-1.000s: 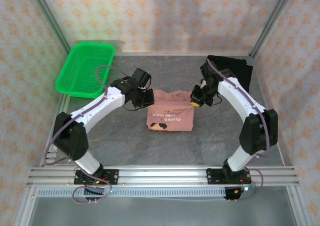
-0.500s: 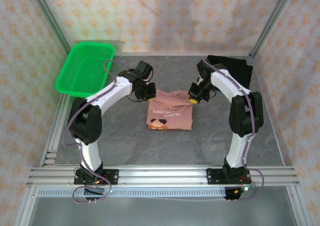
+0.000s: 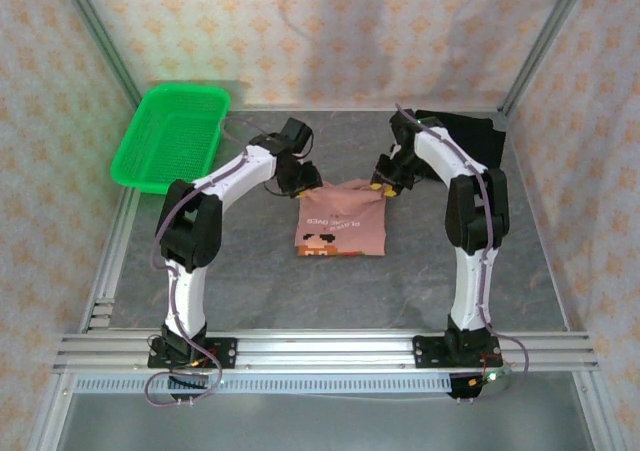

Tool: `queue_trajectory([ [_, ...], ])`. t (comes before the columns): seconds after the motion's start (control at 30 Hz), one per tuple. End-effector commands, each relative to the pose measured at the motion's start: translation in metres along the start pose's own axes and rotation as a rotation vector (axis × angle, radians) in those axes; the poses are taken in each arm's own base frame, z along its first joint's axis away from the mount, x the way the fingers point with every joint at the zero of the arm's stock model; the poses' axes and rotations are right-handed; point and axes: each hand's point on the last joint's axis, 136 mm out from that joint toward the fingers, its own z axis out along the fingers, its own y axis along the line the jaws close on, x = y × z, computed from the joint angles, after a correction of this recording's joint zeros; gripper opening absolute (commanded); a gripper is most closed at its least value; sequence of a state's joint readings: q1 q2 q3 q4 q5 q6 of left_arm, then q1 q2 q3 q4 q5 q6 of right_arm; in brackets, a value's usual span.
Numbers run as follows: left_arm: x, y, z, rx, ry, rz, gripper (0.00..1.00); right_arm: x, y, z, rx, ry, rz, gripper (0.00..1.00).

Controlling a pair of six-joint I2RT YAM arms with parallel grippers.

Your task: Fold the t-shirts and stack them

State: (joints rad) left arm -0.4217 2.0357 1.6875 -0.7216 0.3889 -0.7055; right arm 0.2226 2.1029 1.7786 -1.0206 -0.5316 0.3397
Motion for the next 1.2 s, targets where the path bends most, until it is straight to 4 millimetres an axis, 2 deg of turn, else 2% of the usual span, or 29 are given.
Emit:
queue_trajectory([
  [0.0, -0.03, -0.024, -0.042, 0.086, -0.102, -0.001, 0.47, -0.02, 0.007, -0.044, -0.03, -0.139, -0.012, 0.37],
  [0.13, -0.04, -0.033, -0.088, 0.134, -0.191, -0.002, 0.55, -0.012, 0.011, -0.085, -0.057, -0.235, -0.047, 0.45],
  [0.23, -0.037, -0.035, -0.118, 0.162, -0.24, 0.01, 0.59, 0.006, 0.011, -0.105, -0.091, -0.273, -0.052, 0.47],
  [0.33, -0.025, -0.037, -0.137, 0.204, -0.258, 0.025, 0.61, 0.031, 0.019, -0.11, -0.218, -0.265, -0.032, 0.42],
  [0.43, -0.005, -0.033, -0.137, 0.226, -0.224, 0.034, 0.59, 0.053, 0.021, -0.098, -0.329, -0.223, 0.022, 0.3],
  [0.5, 0.012, -0.029, -0.128, 0.216, -0.182, 0.049, 0.53, 0.063, 0.02, -0.083, -0.382, -0.195, 0.061, 0.19],
  [0.6, 0.034, -0.023, -0.102, 0.205, -0.111, 0.045, 0.26, 0.068, 0.016, -0.062, -0.393, -0.166, 0.085, 0.11],
  [0.67, 0.044, -0.019, -0.082, 0.2, -0.063, 0.025, 0.17, 0.066, 0.018, -0.049, -0.414, -0.142, 0.097, 0.1],
  [0.73, 0.049, -0.017, -0.065, 0.18, -0.041, 0.023, 0.14, 0.061, 0.02, -0.036, -0.425, -0.126, 0.111, 0.1],
  [0.87, 0.044, -0.019, -0.032, 0.168, -0.006, 0.006, 0.13, 0.043, 0.019, -0.013, -0.402, -0.111, 0.135, 0.08],
  [1.1, 0.013, -0.006, 0.02, 0.059, -0.002, -0.021, 0.13, 0.006, 0.021, 0.018, -0.366, -0.098, 0.158, 0.08],
  [1.17, 0.002, 0.003, 0.027, 0.008, -0.026, -0.046, 0.16, -0.005, 0.021, 0.024, -0.359, -0.105, 0.165, 0.14],
])
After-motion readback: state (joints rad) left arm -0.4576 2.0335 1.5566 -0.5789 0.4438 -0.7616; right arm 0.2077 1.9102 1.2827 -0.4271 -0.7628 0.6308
